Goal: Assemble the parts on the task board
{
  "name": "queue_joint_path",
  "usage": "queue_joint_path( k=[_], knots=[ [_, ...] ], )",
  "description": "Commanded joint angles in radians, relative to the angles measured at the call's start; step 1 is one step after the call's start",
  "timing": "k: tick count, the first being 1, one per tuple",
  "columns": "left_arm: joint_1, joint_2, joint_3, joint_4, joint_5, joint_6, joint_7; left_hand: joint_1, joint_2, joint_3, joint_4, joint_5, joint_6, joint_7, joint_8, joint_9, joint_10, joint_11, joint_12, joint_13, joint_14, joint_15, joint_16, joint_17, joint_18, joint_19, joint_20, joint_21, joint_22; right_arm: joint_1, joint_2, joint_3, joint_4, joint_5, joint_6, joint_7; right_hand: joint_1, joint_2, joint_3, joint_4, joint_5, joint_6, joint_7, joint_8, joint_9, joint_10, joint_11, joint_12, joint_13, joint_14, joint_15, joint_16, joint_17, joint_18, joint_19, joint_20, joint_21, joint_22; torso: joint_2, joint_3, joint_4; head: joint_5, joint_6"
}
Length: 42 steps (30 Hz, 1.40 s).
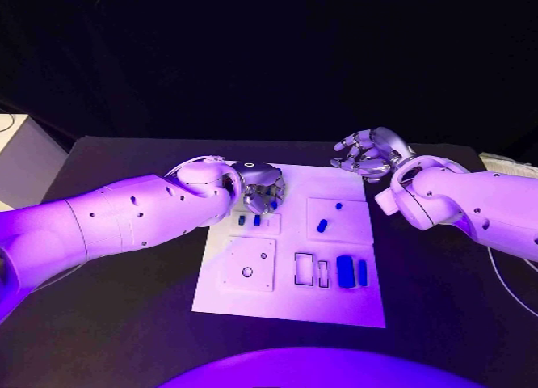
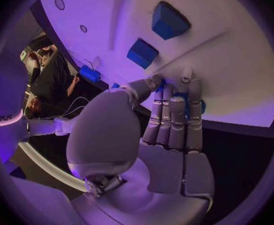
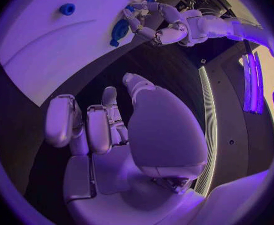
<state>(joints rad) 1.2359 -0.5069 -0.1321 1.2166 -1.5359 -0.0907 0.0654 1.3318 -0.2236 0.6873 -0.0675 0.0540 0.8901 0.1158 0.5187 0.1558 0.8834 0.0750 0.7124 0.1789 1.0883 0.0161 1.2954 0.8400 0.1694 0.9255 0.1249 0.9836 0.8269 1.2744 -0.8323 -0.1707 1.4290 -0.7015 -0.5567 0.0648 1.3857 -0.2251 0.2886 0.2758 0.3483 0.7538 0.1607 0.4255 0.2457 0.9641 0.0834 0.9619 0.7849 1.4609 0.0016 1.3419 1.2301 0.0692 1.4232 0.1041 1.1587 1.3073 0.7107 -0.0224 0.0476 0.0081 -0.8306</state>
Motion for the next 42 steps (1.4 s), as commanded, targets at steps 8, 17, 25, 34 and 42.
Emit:
queue_joint_path(
  k=[8, 17, 25, 34, 42],
  knots=[
    [-0.006, 0.003, -0.002, -0.007, -0.003, 0.014, 0.02, 0.008, 0.039, 0.017, -0.008, -0.004, 0.07, 0.013, -0.029, 0.023, 0.086, -0.003, -0.073, -0.042, 0.04, -0.003, 0.039, 0.008, 0.015, -0.006, -0.008, 0.032, 0.026, -0.001, -0.001, 0.0, 0.004, -0.004, 0.008, 0.011, 0.008, 0.0, 0.007, 0.001, 0.006, 0.001, 0.008, 0.007, -0.001, -0.007, -0.001, -0.004, -0.002, -0.005, 0.002, -0.003, 0.002, 0.015, -0.005, 0.0, -0.004, 0.035, 0.0, 0.0004, -0.0002, -0.002, -0.002],
    [-0.007, -0.002, -0.002, -0.001, 0.016, -0.064, 0.041, 0.019, 0.064, 0.031, -0.025, -0.004, 0.12, 0.012, -0.051, 0.054, 0.177, -0.014, -0.157, -0.062, 0.134, -0.015, 0.086, 0.088, 0.002, 0.054, -0.019, 0.104, 0.099, -0.001, 0.0, 0.0, 0.004, -0.004, 0.008, 0.011, 0.008, 0.0, 0.007, 0.001, 0.006, 0.001, 0.008, 0.007, -0.001, -0.007, -0.001, -0.004, -0.002, -0.005, 0.002, -0.003, 0.002, 0.015, -0.005, 0.0, -0.004, 0.035, 0.0, -0.0004, 0.0003, -0.005, 0.002],
    [-0.007, -0.024, 0.003, 0.022, 0.05, -0.128, 0.066, 0.032, 0.065, 0.044, -0.047, -0.003, 0.129, 0.014, -0.076, 0.065, 0.214, -0.012, -0.199, -0.061, 0.182, -0.016, 0.112, 0.138, -0.01, 0.108, -0.023, 0.161, 0.159, -0.001, 0.001, 0.0, 0.005, -0.004, 0.008, 0.013, 0.007, 0.001, 0.008, 0.002, 0.006, 0.001, 0.008, 0.007, -0.001, -0.007, -0.001, -0.004, -0.003, -0.005, 0.002, -0.003, 0.001, 0.015, -0.005, 0.0, -0.006, 0.035, -0.001, 0.0, 0.0003, -0.005, 0.009],
    [-0.006, -0.086, 0.045, 0.101, 0.11, -0.135, 0.085, 0.023, 0.059, 0.036, -0.047, -0.003, 0.134, 0.016, -0.087, 0.07, 0.228, -0.011, -0.218, -0.058, 0.189, -0.015, 0.116, 0.143, -0.012, 0.115, -0.023, 0.171, 0.171, -0.001, 0.001, 0.0, 0.005, -0.003, 0.008, 0.012, 0.004, 0.002, 0.009, 0.004, 0.008, 0.001, 0.009, 0.007, -0.001, -0.006, -0.001, -0.004, -0.005, -0.005, 0.003, -0.003, 0.001, 0.015, -0.006, 0.001, -0.007, 0.034, -0.003, 0.0001, 0.0015, -0.005, 0.011],
    [-0.003, -0.142, 0.066, 0.154, 0.139, -0.095, 0.07, 0.019, 0.057, 0.031, -0.046, -0.003, 0.139, 0.016, -0.091, 0.074, 0.235, -0.012, -0.226, -0.057, 0.195, -0.015, 0.12, 0.149, -0.014, 0.122, -0.023, 0.177, 0.179, -0.001, -0.001, 0.0, 0.006, -0.003, 0.007, 0.012, 0.004, 0.002, 0.009, 0.004, 0.008, 0.001, 0.009, 0.007, -0.001, -0.006, -0.001, -0.004, -0.005, -0.005, 0.003, -0.003, 0.001, 0.015, -0.006, 0.001, -0.007, 0.034, -0.001, -0.0005, 0.0006, -0.003, 0.013]
  ],
)
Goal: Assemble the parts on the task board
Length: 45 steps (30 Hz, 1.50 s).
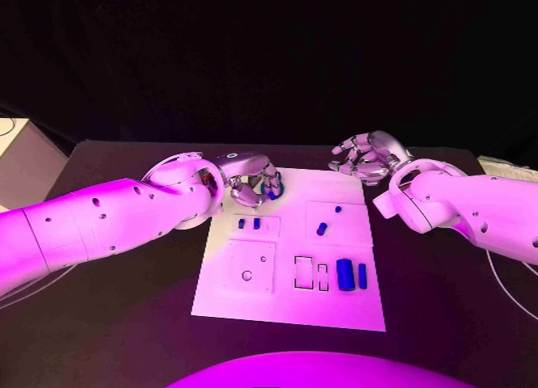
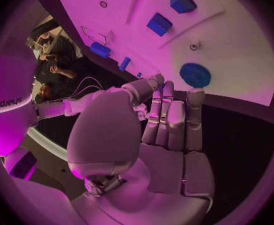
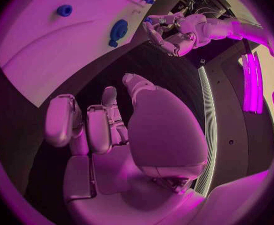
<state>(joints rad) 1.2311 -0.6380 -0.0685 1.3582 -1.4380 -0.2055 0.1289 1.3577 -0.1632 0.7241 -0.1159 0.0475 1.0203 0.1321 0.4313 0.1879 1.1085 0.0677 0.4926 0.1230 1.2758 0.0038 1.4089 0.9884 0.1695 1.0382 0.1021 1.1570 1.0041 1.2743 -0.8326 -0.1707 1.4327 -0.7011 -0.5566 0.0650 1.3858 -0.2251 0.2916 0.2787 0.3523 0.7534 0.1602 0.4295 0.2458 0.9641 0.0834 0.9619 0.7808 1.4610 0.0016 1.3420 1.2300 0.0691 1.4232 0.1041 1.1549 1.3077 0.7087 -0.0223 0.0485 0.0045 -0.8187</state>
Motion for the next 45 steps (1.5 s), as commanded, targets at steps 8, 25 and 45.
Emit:
queue_joint_path(
  k=[8, 25, 45],
  knots=[
    [0.001, -0.039, 0.006, 0.011, 0.051, 0.042, -0.007, -0.012, -0.003, -0.011, 0.006, 0.003, 0.012, 0.0, -0.007, 0.045, 0.015, -0.005, -0.016, 0.001, 0.011, -0.003, 0.008, 0.004, -0.016, 0.013, 0.0, 0.007, 0.007, -0.001, -0.001, 0.0, 0.002, -0.004, 0.007, 0.012, 0.004, 0.002, 0.006, 0.001, 0.004, 0.001, 0.009, 0.003, -0.001, -0.006, -0.001, -0.004, -0.001, -0.005, 0.003, -0.003, 0.001, 0.015, -0.006, 0.001, -0.004, 0.033, 0.0, -0.0015, 0.0004, 0.007, 0.002],
    [-0.001, -0.029, 0.001, -0.055, 0.022, 0.095, -0.048, -0.018, -0.006, -0.018, 0.01, 0.003, 0.009, 0.003, -0.018, 0.048, 0.015, -0.003, -0.031, 0.002, 0.009, -0.001, 0.007, -0.003, -0.014, 0.007, 0.001, 0.0, 0.0, -0.002, -0.004, 0.0, 0.003, -0.001, -0.009, 0.023, 0.007, 0.004, 0.013, 0.0, 0.016, 0.001, 0.009, 0.004, -0.002, -0.004, -0.001, -0.003, -0.006, -0.007, 0.002, -0.006, -0.002, 0.016, -0.007, 0.001, -0.009, 0.031, 0.003, -0.0008, -0.0006, 0.012, -0.01],
    [-0.002, -0.018, -0.006, -0.072, 0.029, 0.144, -0.063, -0.019, -0.007, -0.021, 0.011, 0.003, 0.005, 0.004, -0.025, 0.05, 0.015, -0.001, -0.039, 0.004, 0.008, 0.0, 0.007, -0.004, -0.015, 0.006, 0.002, -0.002, -0.001, -0.003, -0.003, 0.0, 0.002, -0.002, -0.009, 0.022, 0.006, 0.003, 0.014, 0.0, 0.019, 0.001, 0.009, 0.005, -0.002, -0.005, -0.001, -0.004, -0.007, -0.007, 0.002, -0.006, -0.002, 0.016, -0.007, 0.001, -0.01, 0.031, 0.002, 0.0003, -0.0013, 0.012, -0.015]
  ],
)
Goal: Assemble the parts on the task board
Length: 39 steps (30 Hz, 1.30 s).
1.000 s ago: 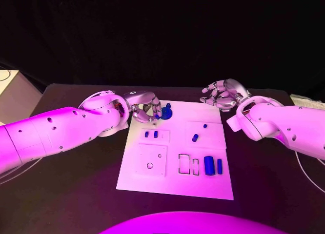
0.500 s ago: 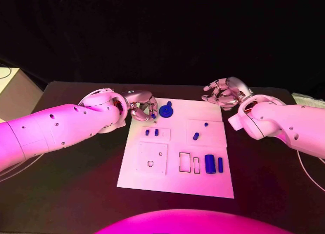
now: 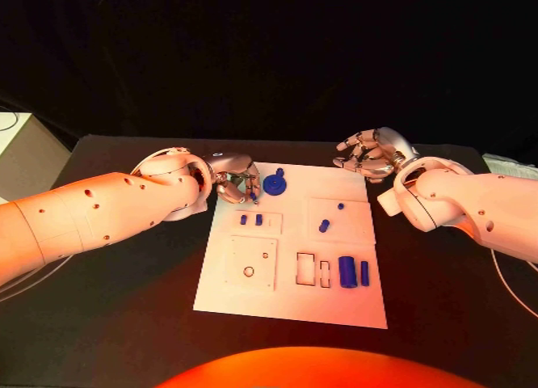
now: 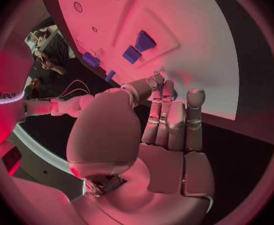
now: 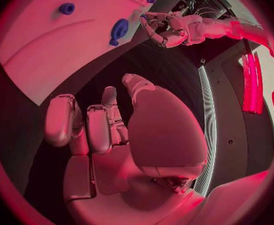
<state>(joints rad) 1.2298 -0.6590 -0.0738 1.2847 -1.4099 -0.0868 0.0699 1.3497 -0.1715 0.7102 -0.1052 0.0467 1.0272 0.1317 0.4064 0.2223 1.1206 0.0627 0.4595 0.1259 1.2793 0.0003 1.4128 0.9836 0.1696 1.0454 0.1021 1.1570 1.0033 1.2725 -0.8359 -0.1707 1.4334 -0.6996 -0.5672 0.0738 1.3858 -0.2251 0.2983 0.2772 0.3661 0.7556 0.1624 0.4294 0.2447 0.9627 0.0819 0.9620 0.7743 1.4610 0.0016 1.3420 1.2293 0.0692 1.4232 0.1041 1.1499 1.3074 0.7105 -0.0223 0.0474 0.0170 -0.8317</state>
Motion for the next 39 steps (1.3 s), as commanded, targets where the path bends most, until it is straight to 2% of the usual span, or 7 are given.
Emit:
queue_joint_path(
  k=[1, 11, 22, 39],
  knots=[
    [0.0, 0.003, -0.001, 0.002, -0.002, 0.025, -0.004, -0.01, 0.002, -0.006, 0.0, 0.004, -0.002, 0.005, -0.001, 0.016, 0.003, 0.004, -0.007, 0.002, 0.004, 0.004, 0.003, -0.001, -0.014, -0.003, 0.002, -0.003, -0.002, -0.001, 0.0, 0.0, 0.001, -0.003, 0.002, 0.013, 0.006, 0.003, 0.007, 0.001, 0.005, -0.001, 0.006, 0.005, -0.001, -0.004, 0.0, -0.004, -0.001, -0.007, 0.002, -0.006, -0.001, 0.016, -0.007, 0.001, -0.005, 0.031, 0.0, 0.0002, -0.0002, -0.001, -0.003],
    [-0.001, 0.006, -0.002, 0.006, -0.005, 0.041, -0.003, -0.008, 0.003, -0.005, -0.001, 0.004, -0.002, 0.005, -0.002, 0.017, 0.003, 0.004, -0.009, 0.002, 0.002, 0.004, 0.002, -0.004, -0.013, -0.004, 0.002, -0.005, -0.004, -0.001, 0.0, 0.0, -0.001, -0.003, 0.004, 0.009, 0.005, 0.002, 0.008, 0.002, 0.009, -0.001, 0.007, 0.005, -0.001, -0.004, 0.0, -0.004, -0.003, -0.007, 0.002, -0.007, -0.002, 0.016, -0.007, 0.001, -0.006, 0.031, 0.0, -0.0007, 0.0007, -0.003, -0.01],
    [-0.001, 0.013, -0.003, 0.011, -0.009, 0.044, -0.001, -0.005, 0.004, -0.005, -0.002, 0.004, -0.002, 0.005, -0.004, 0.018, 0.005, 0.004, -0.011, 0.004, 0.005, 0.004, 0.004, 0.003, -0.014, -0.001, 0.003, -0.002, 0.0, -0.001, 0.001, 0.0, -0.003, -0.003, 0.006, 0.006, 0.005, 0.002, 0.008, 0.002, 0.009, -0.001, 0.007, 0.005, -0.001, -0.004, 0.0, -0.004, -0.003, -0.007, 0.002, -0.007, -0.002, 0.016, -0.007, 0.001, -0.006, 0.031, 0.0, -0.001, -0.0002, -0.002, -0.012],
    [-0.001, 0.022, -0.008, 0.005, -0.043, 0.105, -0.03, -0.007, 0.002, -0.014, 0.0, 0.004, 0.007, 0.001, -0.007, 0.025, 0.016, -0.001, -0.009, 0.015, 0.031, 0.002, 0.021, 0.048, -0.021, 0.026, 0.004, 0.018, 0.026, -0.001, 0.001, 0.0, -0.004, -0.003, 0.014, 0.0, 0.004, 0.001, 0.01, 0.002, 0.012, -0.001, 0.007, 0.005, -0.002, -0.004, 0.0, -0.004, -0.006, -0.007, 0.002, -0.007, -0.002, 0.016, -0.007, 0.001, -0.006, 0.031, 0.0, -0.0003, -0.0006, -0.002, -0.014]
  ],
)
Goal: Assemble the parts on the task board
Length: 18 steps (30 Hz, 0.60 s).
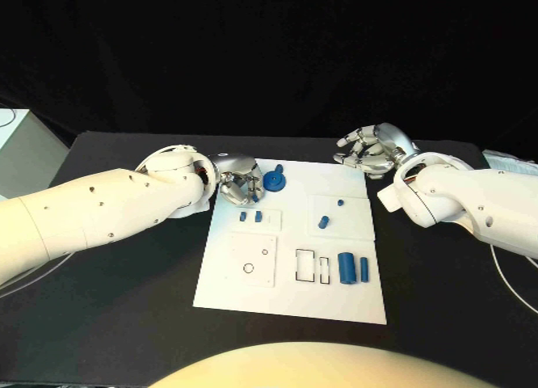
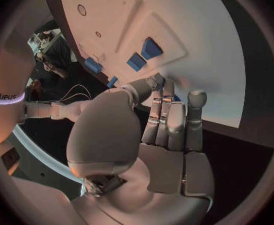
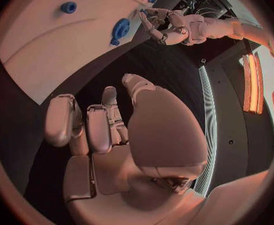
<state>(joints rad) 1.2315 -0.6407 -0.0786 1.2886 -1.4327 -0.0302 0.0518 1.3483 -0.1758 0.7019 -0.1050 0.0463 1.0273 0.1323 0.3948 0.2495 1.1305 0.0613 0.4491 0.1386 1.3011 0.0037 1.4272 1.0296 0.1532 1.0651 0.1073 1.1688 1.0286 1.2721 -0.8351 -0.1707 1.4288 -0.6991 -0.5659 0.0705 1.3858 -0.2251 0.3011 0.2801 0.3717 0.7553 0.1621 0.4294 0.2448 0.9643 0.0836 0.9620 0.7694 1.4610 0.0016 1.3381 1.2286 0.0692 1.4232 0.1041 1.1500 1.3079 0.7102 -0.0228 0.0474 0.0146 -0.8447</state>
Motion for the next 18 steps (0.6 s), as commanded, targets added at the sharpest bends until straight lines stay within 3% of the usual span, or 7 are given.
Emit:
queue_joint_path(
  k=[1, 18],
  knots=[
    [-0.002, 0.004, -0.004, 0.0, -0.021, 0.05, -0.013, -0.006, 0.006, -0.007, 0.0, 0.004, 0.007, 0.0, 0.005, -0.001, 0.007, 0.0, 0.001, 0.003, 0.01, -0.002, 0.007, 0.003, -0.005, 0.006, -0.002, 0.006, 0.001, -0.001, 0.0, 0.0, 0.001, -0.004, 0.013, 0.003, 0.004, 0.001, 0.007, 0.0, 0.006, -0.001, 0.007, 0.005, -0.002, -0.006, -0.001, -0.004, -0.001, -0.007, 0.002, -0.003, -0.001, 0.016, -0.007, 0.001, -0.007, 0.03, 0.0, 0.0003, -0.0001, -0.001, -0.002],
    [-0.012, 0.009, -0.012, 0.002, -0.057, 0.037, -0.005, -0.001, 0.006, -0.019, -0.002, 0.004, -0.002, -0.008, -0.006, 0.016, -0.016, -0.011, 0.05, 0.054, 0.007, -0.012, 0.007, -0.006, -0.003, 0.004, -0.009, -0.003, -0.008, -0.001, -0.004, 0.0, 0.003, -0.004, 0.016, 0.003, 0.004, 0.001, 0.007, 0.0, 0.006, -0.001, 0.007, 0.005, -0.002, -0.006, -0.001, -0.004, -0.001, -0.007, 0.002, -0.003, -0.001, 0.016, -0.007, 0.001, -0.007, 0.03, 0.0, 0.0006, 0.0004, -0.003, -0.003]
  ],
)
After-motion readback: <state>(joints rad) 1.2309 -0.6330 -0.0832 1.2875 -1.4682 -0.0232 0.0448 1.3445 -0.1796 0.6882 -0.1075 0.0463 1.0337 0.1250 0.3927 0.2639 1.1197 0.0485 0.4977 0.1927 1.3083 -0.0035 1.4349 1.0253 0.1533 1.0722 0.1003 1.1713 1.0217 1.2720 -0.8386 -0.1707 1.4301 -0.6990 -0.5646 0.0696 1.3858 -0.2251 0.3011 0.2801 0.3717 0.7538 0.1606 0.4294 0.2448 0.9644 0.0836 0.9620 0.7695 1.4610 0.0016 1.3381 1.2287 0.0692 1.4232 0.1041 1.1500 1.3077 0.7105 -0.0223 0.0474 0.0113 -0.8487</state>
